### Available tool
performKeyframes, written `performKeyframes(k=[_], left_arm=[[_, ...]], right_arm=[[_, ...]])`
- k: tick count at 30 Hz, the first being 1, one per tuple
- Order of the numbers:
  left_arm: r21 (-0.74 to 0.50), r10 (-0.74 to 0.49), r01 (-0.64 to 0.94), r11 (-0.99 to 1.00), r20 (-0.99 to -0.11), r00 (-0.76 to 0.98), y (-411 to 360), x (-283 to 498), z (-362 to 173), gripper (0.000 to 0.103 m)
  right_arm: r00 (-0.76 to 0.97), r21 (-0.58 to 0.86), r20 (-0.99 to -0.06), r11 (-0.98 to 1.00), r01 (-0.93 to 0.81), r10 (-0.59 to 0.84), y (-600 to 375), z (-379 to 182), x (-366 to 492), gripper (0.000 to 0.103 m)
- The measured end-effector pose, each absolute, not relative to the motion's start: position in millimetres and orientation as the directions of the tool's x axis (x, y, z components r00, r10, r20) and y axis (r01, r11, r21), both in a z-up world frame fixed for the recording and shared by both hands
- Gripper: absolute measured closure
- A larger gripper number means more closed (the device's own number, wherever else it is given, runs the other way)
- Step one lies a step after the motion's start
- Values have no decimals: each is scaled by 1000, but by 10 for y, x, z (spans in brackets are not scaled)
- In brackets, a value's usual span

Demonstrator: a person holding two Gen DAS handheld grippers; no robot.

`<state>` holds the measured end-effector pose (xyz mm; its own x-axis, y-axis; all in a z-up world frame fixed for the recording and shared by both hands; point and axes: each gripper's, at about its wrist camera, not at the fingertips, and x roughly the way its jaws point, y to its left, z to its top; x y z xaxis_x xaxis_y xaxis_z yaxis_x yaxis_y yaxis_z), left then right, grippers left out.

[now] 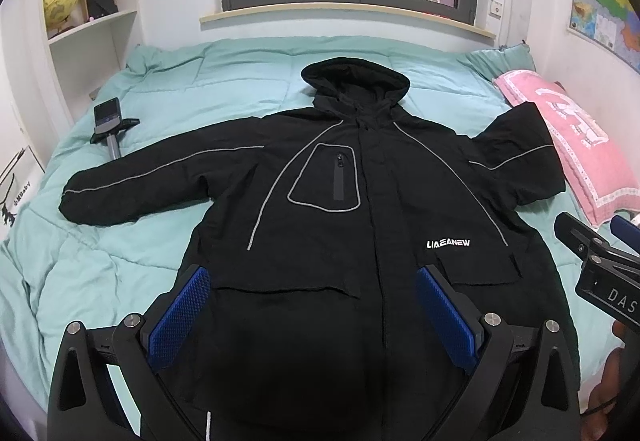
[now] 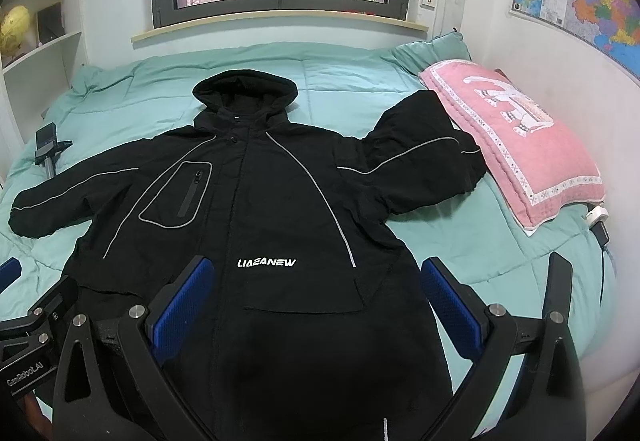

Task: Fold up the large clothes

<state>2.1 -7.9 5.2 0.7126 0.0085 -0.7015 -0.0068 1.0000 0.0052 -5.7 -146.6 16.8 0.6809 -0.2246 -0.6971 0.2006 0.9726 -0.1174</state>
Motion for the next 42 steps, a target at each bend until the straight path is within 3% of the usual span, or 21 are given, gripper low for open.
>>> performKeyframes(k=[26,32,37,42], left_arm=[[18,-56,92,996,-667,743,-681,402,203,1],[-27,-156,185,982,-662,733,-1367,891,236,1],[-101,-271,280,955,-680,681,-2063,1497,102,1],[-131,-304,303,944,-703,643,-2694,2137,-396,1]], right_arm=[[683,-112,-692,969,221,-236,-1854,159,97,0],[729,64,-668,964,259,-151,-2882,227,165,0],[719,98,-644,904,415,-260,-4123,215,368,1],[671,116,-689,872,475,-274,-5220,-71,953,19]])
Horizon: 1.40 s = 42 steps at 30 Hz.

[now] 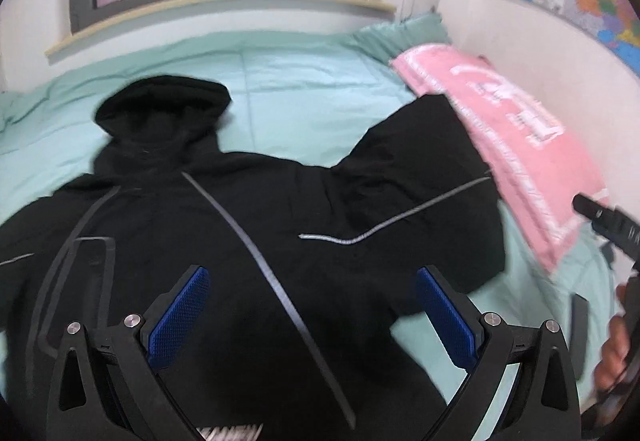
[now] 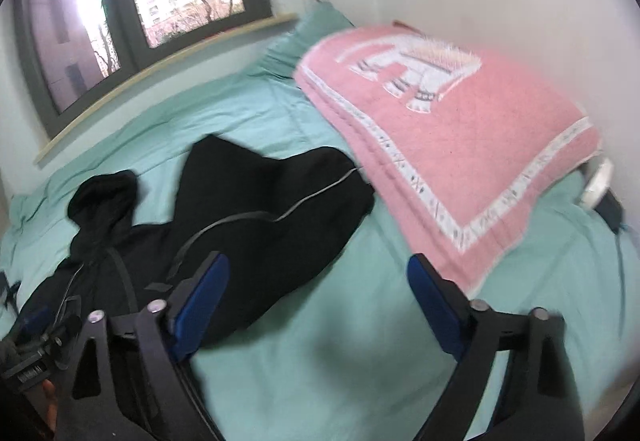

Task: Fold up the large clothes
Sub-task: 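Grasp the black jacket sleeve cuff with the right gripper and lift it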

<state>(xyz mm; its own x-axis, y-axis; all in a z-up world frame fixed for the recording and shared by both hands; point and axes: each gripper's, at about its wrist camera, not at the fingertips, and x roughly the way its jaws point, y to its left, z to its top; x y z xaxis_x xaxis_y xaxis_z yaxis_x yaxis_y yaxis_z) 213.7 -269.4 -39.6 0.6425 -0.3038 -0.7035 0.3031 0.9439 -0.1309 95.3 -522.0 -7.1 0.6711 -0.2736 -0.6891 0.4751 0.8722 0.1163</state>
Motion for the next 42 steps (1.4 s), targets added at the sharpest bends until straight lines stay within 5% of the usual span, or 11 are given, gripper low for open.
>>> performKeyframes(k=[8,17,19,20,23,31,36,38,42], left_arm=[[-241,-310,207,948,-847,432,-2970,2901,-1494,1],[-137,-247,248,959,-833,496,-3165,2712,-1514,1],[-130,-243,248,960,-828,506,-3205,2683,-1530,1],[-125,-240,249,960,-825,512,-3241,2675,-1545,1],[-149,-272,265,953,-806,526,-3259,2589,-1448,1],[-146,-373,407,901,-739,561,-3410,2412,-954,1],[-166,-289,353,921,-898,333,-3616,2848,-1640,1],[-156,-282,357,921,-899,334,-3637,2848,-1610,1],[-157,-300,372,915,-881,367,-3605,2836,-1561,1]], right_arm=[[582,228,-800,823,520,-147,-6162,-933,1848,26],[509,215,-851,796,566,-132,-6340,-1484,2411,28],[512,196,-850,828,526,-123,-6211,-1493,2492,56],[515,183,-849,850,494,-116,-6128,-1482,2529,81],[543,112,-819,877,468,-185,-5933,-1237,2456,91],[620,-105,-613,829,549,-489,-5818,-127,1404,93],[539,-28,-714,787,616,-447,-6374,-473,1160,92],[511,29,-768,776,630,-386,-6553,-726,1190,92],[584,81,-736,811,580,-344,-6542,-712,1079,86]])
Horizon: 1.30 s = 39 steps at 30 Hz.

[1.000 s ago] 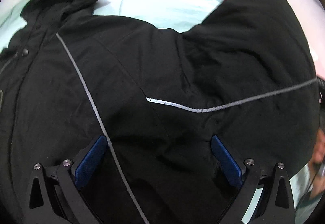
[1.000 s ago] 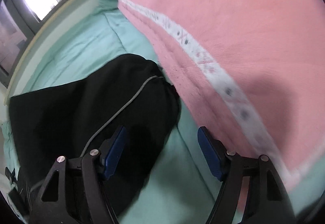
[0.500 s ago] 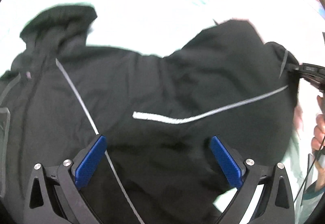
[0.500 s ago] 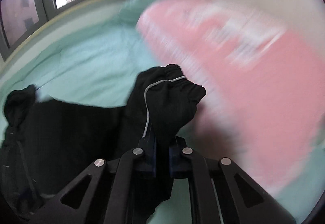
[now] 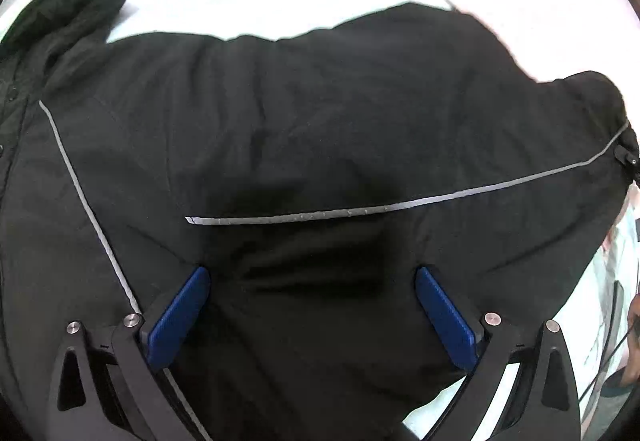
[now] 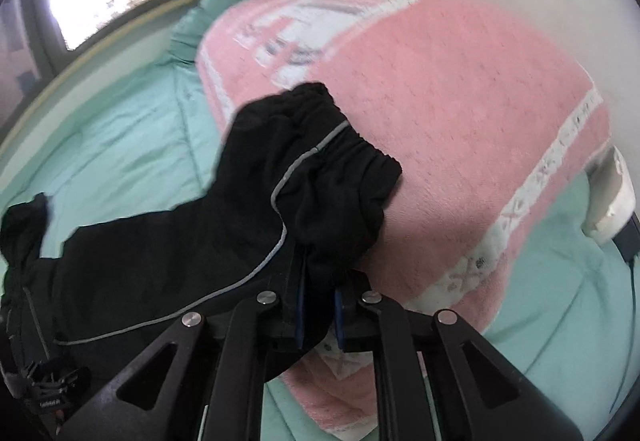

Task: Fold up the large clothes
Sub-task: 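Grasp the black jacket sleeve cuff with the right gripper and lift it, then carry the held sleeve across the jacket body and release it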

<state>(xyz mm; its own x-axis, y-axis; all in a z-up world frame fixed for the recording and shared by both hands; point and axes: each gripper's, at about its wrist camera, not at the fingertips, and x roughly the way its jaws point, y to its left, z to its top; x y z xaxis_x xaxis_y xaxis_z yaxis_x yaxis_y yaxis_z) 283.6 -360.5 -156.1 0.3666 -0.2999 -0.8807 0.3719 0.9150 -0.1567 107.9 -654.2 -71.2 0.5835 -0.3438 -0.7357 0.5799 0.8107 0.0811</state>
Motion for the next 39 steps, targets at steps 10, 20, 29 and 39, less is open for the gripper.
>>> performKeyframes(k=[10,20,29,39], left_arm=[[-146,-310,388,910,-861,403,-3632,2684,-1534,1],[-187,-367,430,883,-848,383,-3473,2731,-1403,1],[-145,-330,327,934,-702,631,-1886,2374,-436,1],[-134,-216,171,976,-672,709,-376,2032,-325,1]], right_arm=[[648,95,-685,840,534,-333,-6468,-472,1230,89],[566,41,-710,777,629,-420,-6504,-546,1161,91],[741,40,-641,955,293,-201,-4944,168,1459,91],[745,-62,-667,995,-82,20,-2556,247,1845,91]])
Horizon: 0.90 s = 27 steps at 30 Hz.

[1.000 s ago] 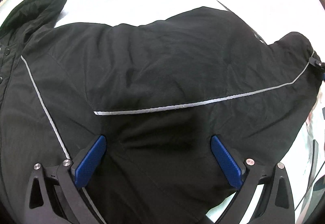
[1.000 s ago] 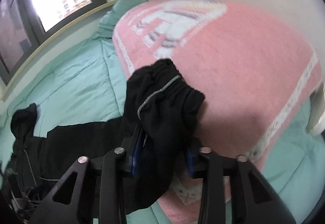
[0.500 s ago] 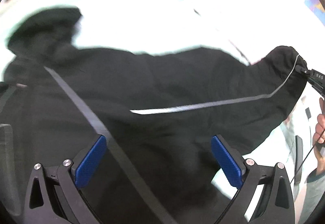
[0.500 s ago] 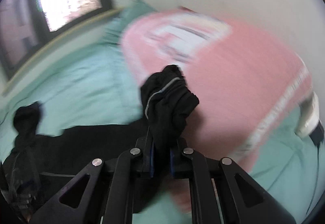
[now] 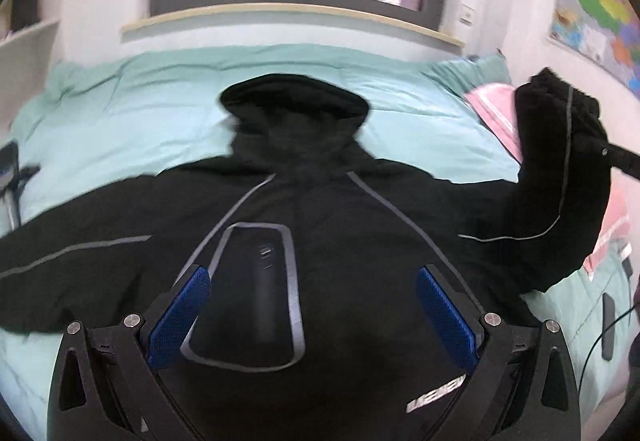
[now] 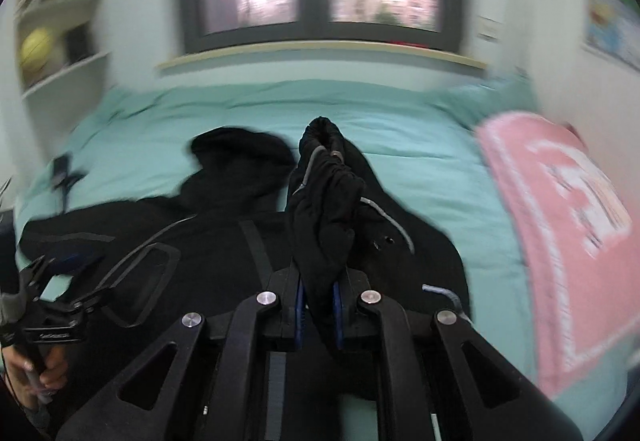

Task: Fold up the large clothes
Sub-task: 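Carry the held sleeve across the jacket body and release it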

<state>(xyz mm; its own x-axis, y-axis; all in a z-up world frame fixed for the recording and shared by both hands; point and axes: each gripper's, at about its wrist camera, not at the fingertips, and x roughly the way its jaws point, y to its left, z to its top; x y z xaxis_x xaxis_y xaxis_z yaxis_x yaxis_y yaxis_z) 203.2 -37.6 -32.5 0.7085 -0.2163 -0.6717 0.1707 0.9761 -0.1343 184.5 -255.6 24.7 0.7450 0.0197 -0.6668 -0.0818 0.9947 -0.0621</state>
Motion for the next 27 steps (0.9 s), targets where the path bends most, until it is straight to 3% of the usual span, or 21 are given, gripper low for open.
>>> performKeyframes(k=[5,11,15,16,18,21,24,27], left_arm=[[-155,-206,137,978,-690,694,77,1999,-597,1],[-184,-221,126,975,-726,651,330,2068,-891,1],[-177,-207,110,978,-768,606,390,2161,-1061,1],[-174,-200,101,980,-775,599,401,2183,-1089,1],[-163,-179,82,983,-787,591,417,2229,-1122,1],[-151,-171,84,985,-786,593,373,2267,-1095,1],[-162,-213,140,977,-783,584,192,2332,-1042,1],[-265,-330,197,944,-788,519,-26,2527,-1085,1]], right_arm=[[670,-77,-737,974,-214,89,-1597,-224,2077,91],[484,-10,-864,955,-297,141,-963,-1425,2481,91],[441,-20,-890,956,-293,117,-739,-1960,2558,87],[458,-44,-883,953,-300,103,-674,-1979,2545,86],[459,-61,-883,945,-321,99,-639,-1930,2508,72],[478,11,-858,937,-350,189,-729,-1620,2347,63],[569,-11,-800,943,-331,191,-914,-1171,2111,62],[647,-26,-745,962,-273,164,-1193,-804,1919,62]])
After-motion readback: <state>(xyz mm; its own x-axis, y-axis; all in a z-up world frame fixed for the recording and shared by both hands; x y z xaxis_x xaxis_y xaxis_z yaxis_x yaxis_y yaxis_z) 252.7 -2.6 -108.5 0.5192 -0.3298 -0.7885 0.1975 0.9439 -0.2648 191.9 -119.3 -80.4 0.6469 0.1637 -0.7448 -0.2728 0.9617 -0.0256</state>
